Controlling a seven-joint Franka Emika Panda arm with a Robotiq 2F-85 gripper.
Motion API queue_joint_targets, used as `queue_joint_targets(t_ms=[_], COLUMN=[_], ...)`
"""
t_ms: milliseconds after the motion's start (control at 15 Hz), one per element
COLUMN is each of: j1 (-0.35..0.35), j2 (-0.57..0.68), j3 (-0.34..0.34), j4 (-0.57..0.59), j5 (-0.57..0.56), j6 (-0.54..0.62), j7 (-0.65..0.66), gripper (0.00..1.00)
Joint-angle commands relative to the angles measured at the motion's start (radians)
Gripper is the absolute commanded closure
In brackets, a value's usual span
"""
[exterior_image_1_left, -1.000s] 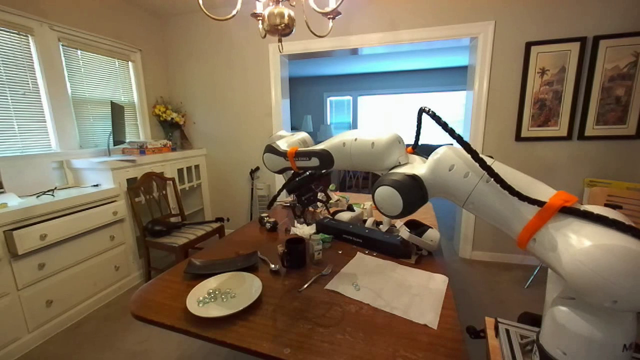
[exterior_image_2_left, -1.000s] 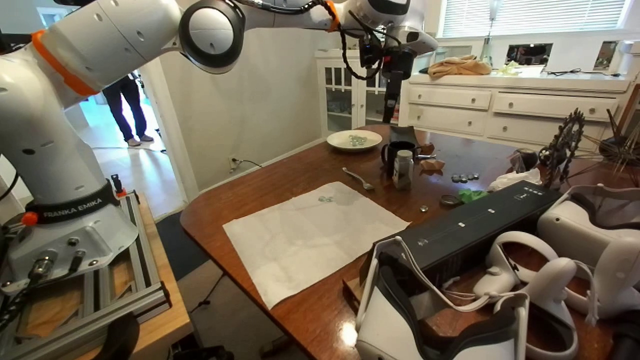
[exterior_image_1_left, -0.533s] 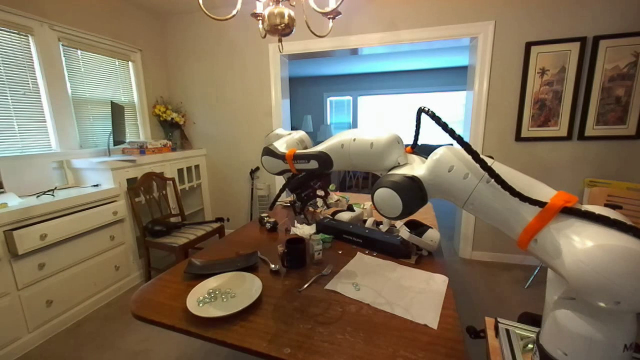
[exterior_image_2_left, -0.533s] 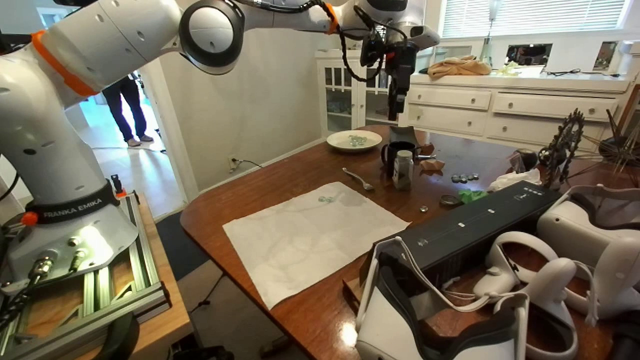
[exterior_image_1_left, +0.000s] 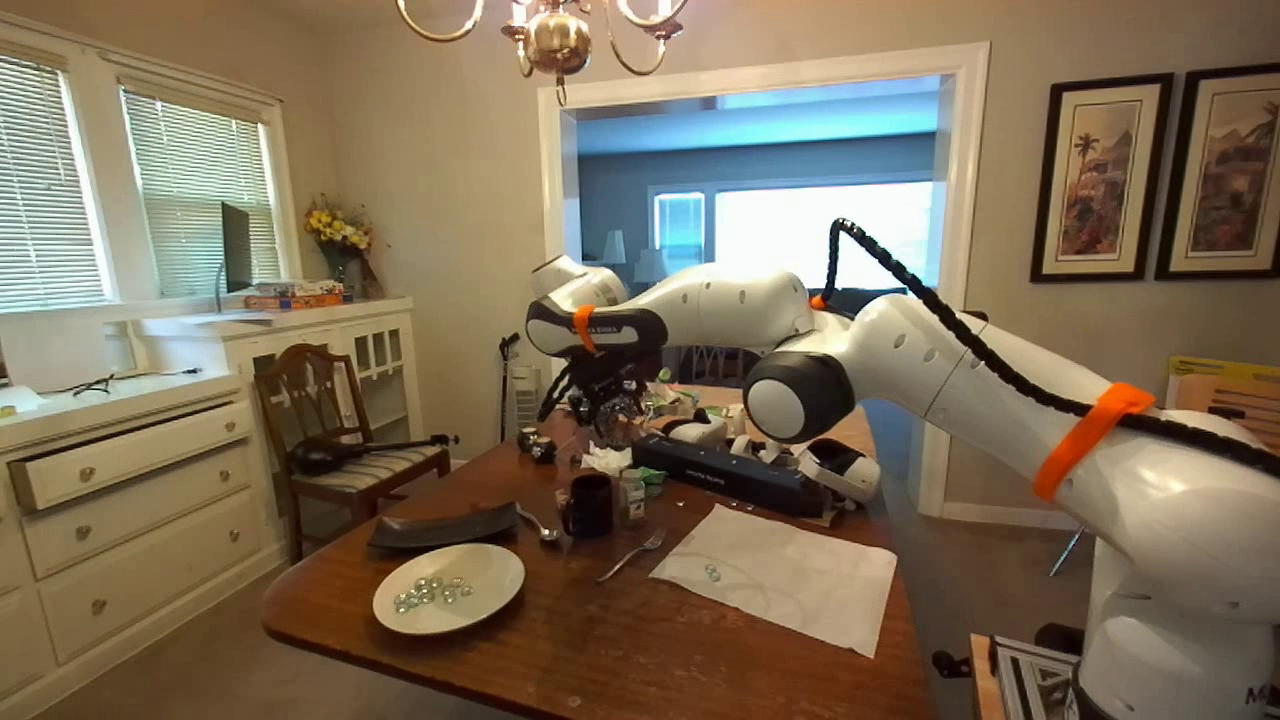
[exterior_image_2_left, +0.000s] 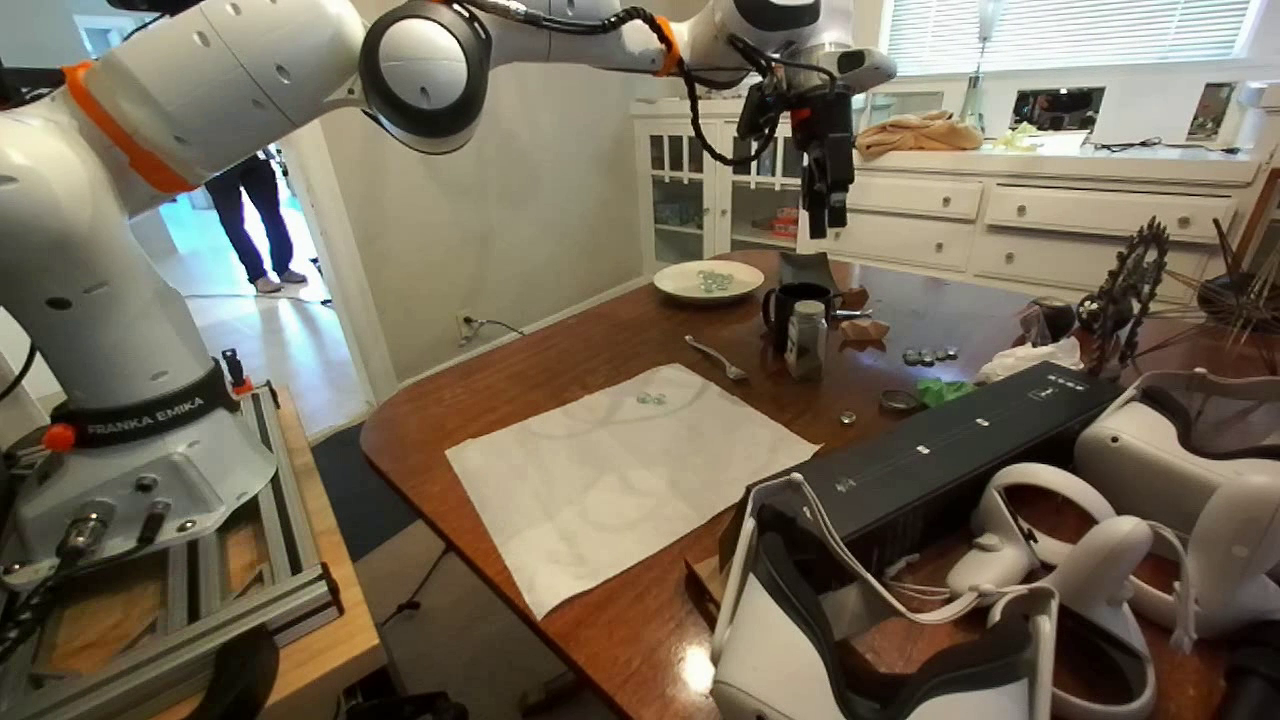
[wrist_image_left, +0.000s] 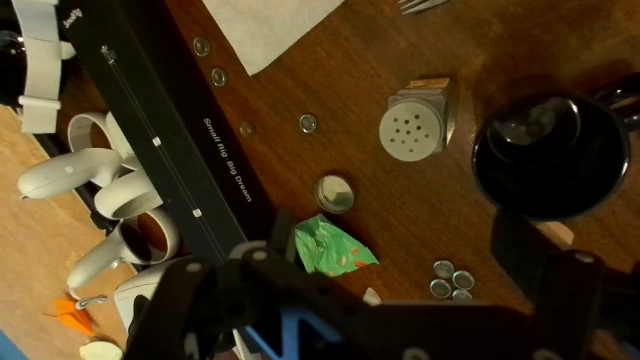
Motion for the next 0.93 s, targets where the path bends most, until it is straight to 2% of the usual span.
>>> queue_joint_targets(t_ms=[0,333,867], j1=[-0.04,-0.111,-0.237], j2=[0.006,0.019,0.116], j3=[0.03,0.05,0.106], j4=[-0.003,0.013,0.019], j5=[0.068,0.149,0.261], j6=[-0.022,-0.072,-0.019], j7=[0.039,0.119,0.14], gripper=[0.0,0.0,0.0])
